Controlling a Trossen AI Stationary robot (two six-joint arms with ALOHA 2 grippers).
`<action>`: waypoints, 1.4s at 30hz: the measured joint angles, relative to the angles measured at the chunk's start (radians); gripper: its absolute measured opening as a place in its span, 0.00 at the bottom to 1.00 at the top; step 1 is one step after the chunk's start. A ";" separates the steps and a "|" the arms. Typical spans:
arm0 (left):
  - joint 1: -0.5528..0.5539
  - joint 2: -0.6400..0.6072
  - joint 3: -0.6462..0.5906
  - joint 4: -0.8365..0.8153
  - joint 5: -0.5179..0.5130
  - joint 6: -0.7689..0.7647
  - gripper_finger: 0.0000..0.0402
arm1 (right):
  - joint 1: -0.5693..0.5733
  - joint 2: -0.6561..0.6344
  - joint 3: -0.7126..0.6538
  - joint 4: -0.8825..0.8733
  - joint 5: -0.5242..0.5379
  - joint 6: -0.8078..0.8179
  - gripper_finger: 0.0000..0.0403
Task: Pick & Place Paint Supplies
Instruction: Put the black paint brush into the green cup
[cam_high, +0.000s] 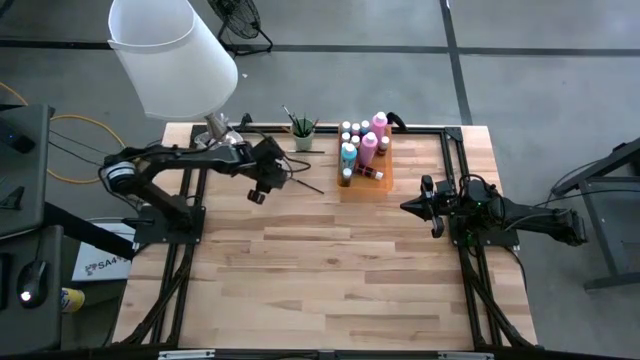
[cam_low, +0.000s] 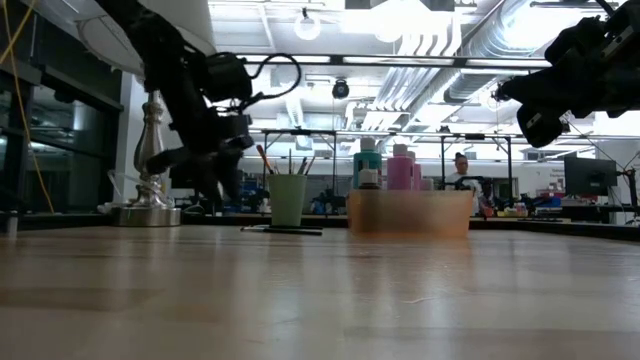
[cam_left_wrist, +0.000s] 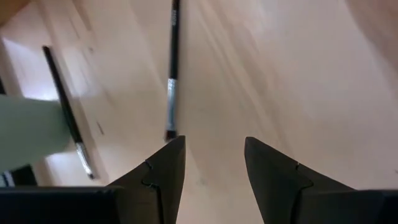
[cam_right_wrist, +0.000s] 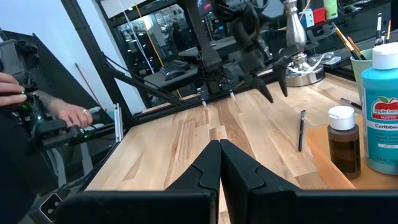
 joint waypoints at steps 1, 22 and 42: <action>0.000 0.015 0.011 0.002 -0.007 0.011 0.40 | 0.000 0.000 0.000 0.000 0.000 0.000 0.01; 0.074 0.216 0.167 -0.072 -0.008 0.105 0.40 | 0.000 0.000 0.000 0.000 -0.001 0.000 0.01; 0.087 0.262 0.167 -0.036 0.003 0.139 0.40 | 0.000 0.000 0.000 0.000 -0.002 0.000 0.01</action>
